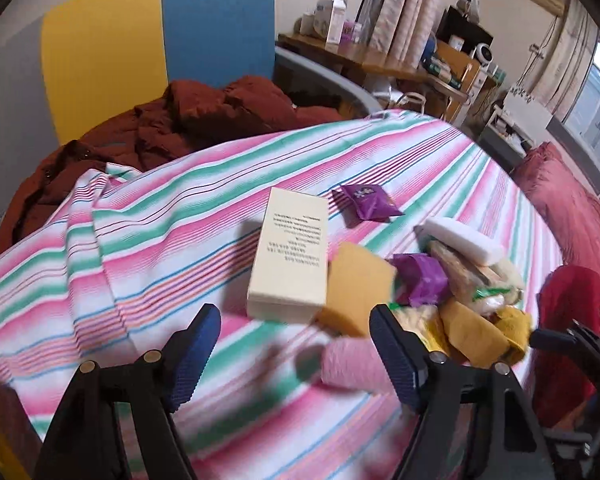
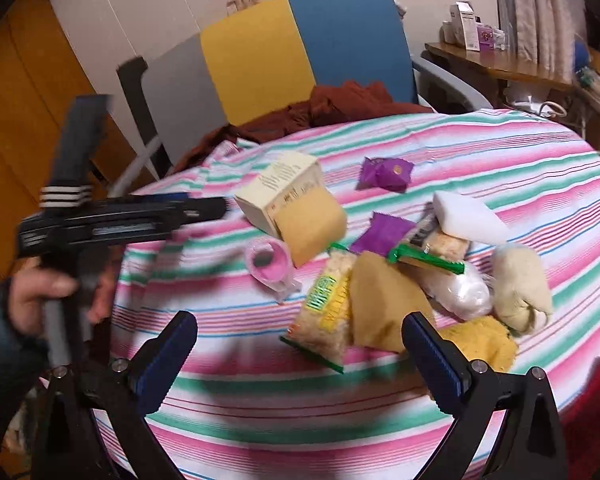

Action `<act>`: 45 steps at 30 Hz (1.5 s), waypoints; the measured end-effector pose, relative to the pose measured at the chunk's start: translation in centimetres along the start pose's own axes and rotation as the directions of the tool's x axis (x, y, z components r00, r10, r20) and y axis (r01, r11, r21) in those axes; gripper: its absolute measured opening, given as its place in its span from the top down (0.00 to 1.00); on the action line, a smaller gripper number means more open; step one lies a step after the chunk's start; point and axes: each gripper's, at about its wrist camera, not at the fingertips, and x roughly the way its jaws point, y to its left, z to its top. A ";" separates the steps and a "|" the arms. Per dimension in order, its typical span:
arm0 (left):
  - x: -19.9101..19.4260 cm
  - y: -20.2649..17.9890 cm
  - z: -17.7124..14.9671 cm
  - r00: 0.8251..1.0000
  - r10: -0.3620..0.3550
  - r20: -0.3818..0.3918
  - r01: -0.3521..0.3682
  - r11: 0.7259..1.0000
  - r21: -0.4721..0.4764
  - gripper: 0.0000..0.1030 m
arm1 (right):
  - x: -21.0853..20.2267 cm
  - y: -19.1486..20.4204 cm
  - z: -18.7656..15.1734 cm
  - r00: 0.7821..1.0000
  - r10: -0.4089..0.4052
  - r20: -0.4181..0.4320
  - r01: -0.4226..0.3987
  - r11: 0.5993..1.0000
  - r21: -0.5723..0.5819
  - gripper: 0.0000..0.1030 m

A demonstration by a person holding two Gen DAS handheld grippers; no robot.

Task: Organize objects
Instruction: 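Grasp the cream paper box with the left gripper, then grasp the pink hair roller with right gripper while left holds the paper box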

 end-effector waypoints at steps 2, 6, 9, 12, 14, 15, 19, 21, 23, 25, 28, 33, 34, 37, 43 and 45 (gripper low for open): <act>1.0 -0.1 0.8 1.000 -0.010 -0.015 0.010 1.000 0.009 0.27 | -0.3 -0.4 0.1 0.999 0.028 0.022 -0.029 0.999 0.025 0.00; 2.8 -0.3 2.1 0.999 -0.024 -0.037 0.024 1.000 0.006 0.27 | -0.7 -0.4 0.3 0.997 0.073 0.041 -0.074 0.996 0.039 0.00; 4.4 -0.2 3.0 0.999 -0.014 -0.052 0.014 1.000 0.003 0.33 | -0.7 -0.1 0.3 0.995 0.085 0.043 -0.086 0.996 0.021 0.00; 5.7 0.1 3.6 0.997 -0.013 -0.077 0.012 1.000 -0.015 0.35 | -0.5 0.3 0.3 0.996 0.089 0.031 -0.089 0.996 0.002 0.00; 6.5 0.4 3.9 0.996 -0.015 -0.093 0.012 0.999 -0.033 0.39 | -0.4 0.4 0.3 0.996 0.087 0.029 -0.087 0.996 -0.006 0.00; 6.9 0.6 4.0 0.995 -0.021 -0.101 0.016 0.999 -0.044 0.40 | -0.3 0.4 0.3 0.996 0.089 0.027 -0.089 0.996 -0.005 0.00; 7.1 1.2 3.6 0.993 -0.073 -0.094 0.066 0.995 -0.080 0.46 | -0.2 0.2 0.2 0.996 0.082 0.019 -0.082 0.997 0.001 0.00; 6.3 1.2 2.8 0.994 -0.083 -0.073 0.077 0.994 -0.076 0.46 | -0.2 0.1 0.2 0.997 0.079 0.021 -0.079 0.997 0.003 0.00; 5.0 1.7 1.6 0.996 -0.075 -0.039 0.071 0.993 -0.090 0.47 | -0.2 0.2 0.2 0.997 0.076 0.019 -0.076 0.997 0.003 0.00; 3.5 2.6 0.1 0.997 -0.077 0.002 0.077 0.987 -0.139 0.47 | -0.1 0.3 0.2 0.998 0.065 0.016 -0.065 0.998 -0.001 0.00; 0.9 4.4 -3.8 0.997 -0.066 0.048 0.076 0.965 -0.250 0.47 | 0.1 0.6 0.2 0.999 0.051 0.008 -0.051 0.999 -0.018 0.00; -2.4 4.2 -9.4 0.997 0.018 0.081 0.004 0.965 -0.264 0.47 | 0.8 1.3 -0.1 0.999 0.027 -0.020 -0.029 0.998 -0.058 0.00; -3.2 3.8 -10.7 0.996 0.050 0.080 -0.028 0.967 -0.252 0.47 | 1.0 1.5 -0.1 0.999 0.024 -0.029 -0.026 0.997 -0.069 0.00; -4.5 3.0 -13.1 0.993 0.073 0.098 -0.047 0.968 -0.247 0.48 | 1.6 2.1 -0.1 0.999 0.012 -0.047 -0.016 0.995 -0.095 0.00; -6.3 1.4 -16.1 0.988 0.074 0.133 -0.041 0.970 -0.238 0.48 | 2.5 2.9 0.5 0.998 -0.028 -0.055 0.021 0.993 -0.115 0.00; -6.4 0.9 -16.5 0.987 0.083 0.138 -0.051 0.973 -0.223 0.48 | 2.8 3.3 0.9 0.998 -0.043 -0.052 0.037 0.992 -0.124 0.00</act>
